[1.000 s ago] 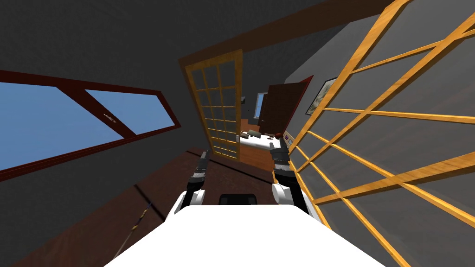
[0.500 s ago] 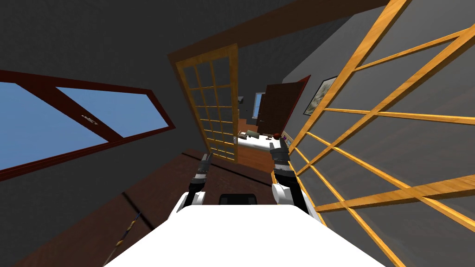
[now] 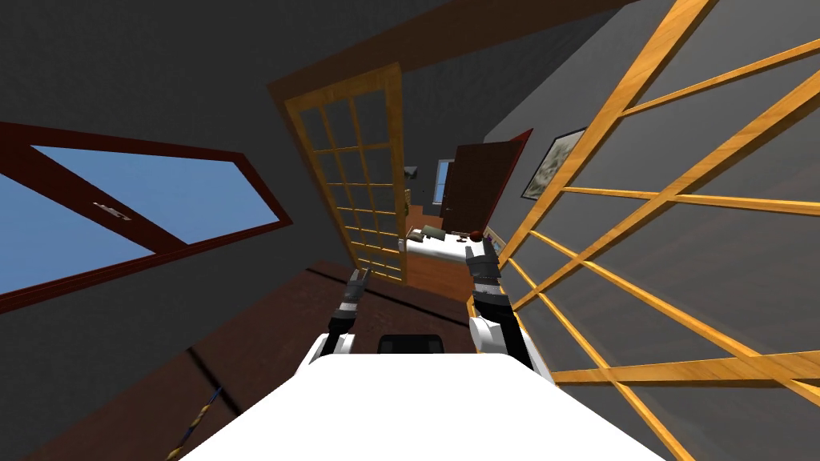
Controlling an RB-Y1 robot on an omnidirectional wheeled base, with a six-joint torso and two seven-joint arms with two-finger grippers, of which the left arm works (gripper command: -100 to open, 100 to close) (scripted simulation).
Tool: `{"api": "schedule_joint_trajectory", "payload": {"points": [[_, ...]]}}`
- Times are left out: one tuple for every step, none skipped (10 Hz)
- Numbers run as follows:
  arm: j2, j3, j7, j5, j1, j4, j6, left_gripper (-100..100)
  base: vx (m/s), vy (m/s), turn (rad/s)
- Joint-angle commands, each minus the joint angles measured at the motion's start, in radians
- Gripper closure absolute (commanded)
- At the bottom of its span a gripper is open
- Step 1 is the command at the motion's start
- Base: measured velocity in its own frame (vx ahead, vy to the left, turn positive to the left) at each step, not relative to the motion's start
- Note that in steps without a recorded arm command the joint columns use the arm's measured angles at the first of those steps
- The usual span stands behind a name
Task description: Pull the door open
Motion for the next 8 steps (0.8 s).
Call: {"api": "schedule_joint_trajectory", "payload": {"points": [[-0.002,0.002,-0.036,-0.015,-0.014,0.044,-0.008,-100,0.092,-0.05,-0.048],[-0.002,0.003,-0.054,-0.024,-0.02,0.066,-0.012,-100,0.098,-0.068,-0.046],[-0.003,0.005,-0.072,-0.032,-0.026,0.088,-0.016,-100,0.107,-0.052,-0.036],[-0.003,0.006,-0.091,-0.041,-0.031,0.111,-0.02,-100,0.116,-0.059,-0.046],[-0.003,0.008,-0.109,-0.049,-0.037,0.133,-0.024,-100,0.117,-0.047,-0.046],[-0.003,0.009,-0.127,-0.058,-0.043,0.155,-0.028,-100,0.097,-0.039,-0.045],[-0.004,0.01,-0.144,-0.065,-0.048,0.176,-0.032,-100,0.102,-0.035,-0.047],[-0.005,0.012,-0.162,-0.073,-0.054,0.197,-0.036,-100,0.107,-0.034,-0.035]]}}
